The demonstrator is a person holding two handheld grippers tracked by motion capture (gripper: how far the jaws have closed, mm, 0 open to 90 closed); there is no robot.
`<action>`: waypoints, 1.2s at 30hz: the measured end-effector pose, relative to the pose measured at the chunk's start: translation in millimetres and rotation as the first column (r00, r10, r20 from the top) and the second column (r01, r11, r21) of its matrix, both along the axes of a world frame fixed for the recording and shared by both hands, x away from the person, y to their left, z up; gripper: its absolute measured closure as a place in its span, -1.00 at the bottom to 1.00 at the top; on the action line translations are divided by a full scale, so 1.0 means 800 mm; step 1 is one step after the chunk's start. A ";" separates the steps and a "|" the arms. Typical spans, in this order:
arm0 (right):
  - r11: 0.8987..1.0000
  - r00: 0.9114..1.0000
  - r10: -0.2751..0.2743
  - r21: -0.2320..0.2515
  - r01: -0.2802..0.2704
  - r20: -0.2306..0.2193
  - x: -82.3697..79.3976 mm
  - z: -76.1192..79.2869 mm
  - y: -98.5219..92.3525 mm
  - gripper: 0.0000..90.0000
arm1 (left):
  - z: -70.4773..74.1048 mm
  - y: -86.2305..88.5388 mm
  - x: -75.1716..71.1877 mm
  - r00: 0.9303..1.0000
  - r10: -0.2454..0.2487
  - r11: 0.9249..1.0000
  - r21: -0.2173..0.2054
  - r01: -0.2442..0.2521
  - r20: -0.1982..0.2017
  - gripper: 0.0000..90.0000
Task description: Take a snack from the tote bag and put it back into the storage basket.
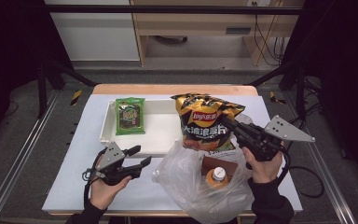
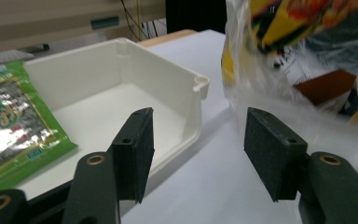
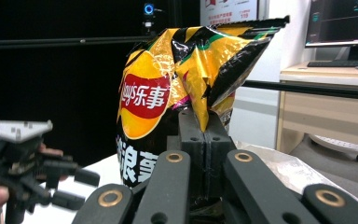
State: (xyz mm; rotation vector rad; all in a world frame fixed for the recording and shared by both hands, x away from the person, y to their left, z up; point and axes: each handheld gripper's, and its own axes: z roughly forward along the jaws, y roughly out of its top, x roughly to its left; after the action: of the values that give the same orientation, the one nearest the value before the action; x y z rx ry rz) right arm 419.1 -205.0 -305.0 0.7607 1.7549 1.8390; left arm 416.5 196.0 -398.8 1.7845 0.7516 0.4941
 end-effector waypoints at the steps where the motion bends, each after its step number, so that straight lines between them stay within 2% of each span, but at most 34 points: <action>1: 1.000 1.000 0.005 -0.004 -0.005 -0.001 0.000 -0.001 0.002 1.00 | 0.006 0.001 0.000 1.000 0.006 1.000 -0.013 -0.006 0.009 -0.04; 3: 1.000 1.000 0.009 -0.007 -0.009 -0.009 0.000 -0.004 0.005 1.00 | 0.020 -0.001 -0.002 0.999 -0.001 0.999 -0.046 0.003 0.032 0.04; 6: 1.000 1.000 0.015 -0.010 -0.015 -0.016 0.002 -0.011 0.008 1.00 | 0.038 -0.016 -0.007 0.997 -0.025 0.998 -0.051 0.029 0.069 0.09; 11: 0.999 0.999 0.042 -0.025 -0.043 -0.033 0.003 -0.026 0.013 1.00 | 0.048 -0.044 -0.004 0.994 -0.064 0.996 -0.052 0.069 0.091 0.09; 18: 0.997 0.997 0.063 -0.044 -0.066 -0.054 0.006 -0.040 0.018 1.00 | 0.062 -0.073 0.011 0.990 -0.084 0.990 -0.101 0.095 0.110 -0.07; 23: 0.995 0.995 0.079 -0.057 -0.083 -0.065 0.006 -0.046 0.023 1.00 | 0.078 -0.091 0.020 0.987 -0.096 0.987 -0.115 0.111 0.131 -0.23; 26: 0.993 0.993 0.091 -0.065 -0.095 -0.069 0.005 -0.049 0.024 0.99 | 0.082 -0.097 0.028 0.986 -0.104 0.985 -0.124 0.119 0.128 -0.33; 29: 0.993 0.993 0.094 -0.066 -0.099 -0.076 0.006 -0.051 0.022 0.99 | 0.081 -0.097 0.034 0.986 -0.116 0.981 -0.143 0.133 0.121 -0.34; 36: 0.991 0.991 0.103 -0.078 -0.110 -0.086 0.006 -0.057 0.021 0.99 | 0.078 -0.095 0.042 0.985 -0.116 0.978 -0.159 0.135 0.125 -0.45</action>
State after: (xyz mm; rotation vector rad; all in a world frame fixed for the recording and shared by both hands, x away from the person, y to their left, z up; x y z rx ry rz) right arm 423.8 -188.1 -350.5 0.7319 1.9450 1.8137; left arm 449.8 119.8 -336.0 1.6213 0.5790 0.4324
